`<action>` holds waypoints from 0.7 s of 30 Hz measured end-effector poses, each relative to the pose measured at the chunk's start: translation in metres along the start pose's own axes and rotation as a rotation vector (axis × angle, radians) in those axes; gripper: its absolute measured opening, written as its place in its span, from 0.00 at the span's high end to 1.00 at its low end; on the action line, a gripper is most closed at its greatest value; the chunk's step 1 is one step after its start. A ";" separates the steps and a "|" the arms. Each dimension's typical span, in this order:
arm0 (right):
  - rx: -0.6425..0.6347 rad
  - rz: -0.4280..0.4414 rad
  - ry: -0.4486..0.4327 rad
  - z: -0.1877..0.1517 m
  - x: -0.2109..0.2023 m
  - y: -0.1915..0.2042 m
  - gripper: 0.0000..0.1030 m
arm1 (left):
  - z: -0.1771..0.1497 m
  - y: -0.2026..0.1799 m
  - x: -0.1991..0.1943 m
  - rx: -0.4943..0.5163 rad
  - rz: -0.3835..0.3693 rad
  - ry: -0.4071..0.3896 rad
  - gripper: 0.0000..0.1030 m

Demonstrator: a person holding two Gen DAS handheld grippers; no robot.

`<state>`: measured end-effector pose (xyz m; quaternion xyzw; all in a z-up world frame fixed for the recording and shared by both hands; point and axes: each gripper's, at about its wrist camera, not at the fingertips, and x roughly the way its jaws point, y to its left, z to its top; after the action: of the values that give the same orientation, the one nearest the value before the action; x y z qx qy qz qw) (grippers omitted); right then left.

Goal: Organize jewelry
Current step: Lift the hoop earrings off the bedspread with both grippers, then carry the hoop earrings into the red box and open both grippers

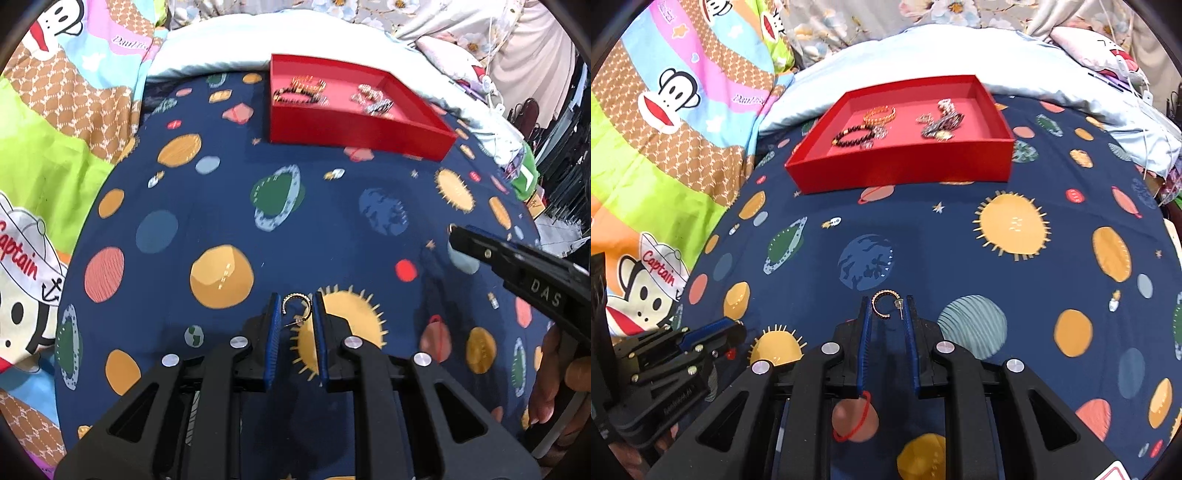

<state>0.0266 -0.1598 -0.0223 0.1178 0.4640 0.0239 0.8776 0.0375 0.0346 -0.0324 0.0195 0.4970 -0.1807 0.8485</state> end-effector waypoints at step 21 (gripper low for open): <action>-0.008 0.007 -0.162 0.064 -0.042 -0.011 0.85 | 0.093 -0.028 -0.025 0.049 -0.061 -0.161 0.84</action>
<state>0.0546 -0.1890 0.0438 0.1172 0.3911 0.0191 0.9126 0.0953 -0.0037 0.0403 0.0106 0.4232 -0.2196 0.8790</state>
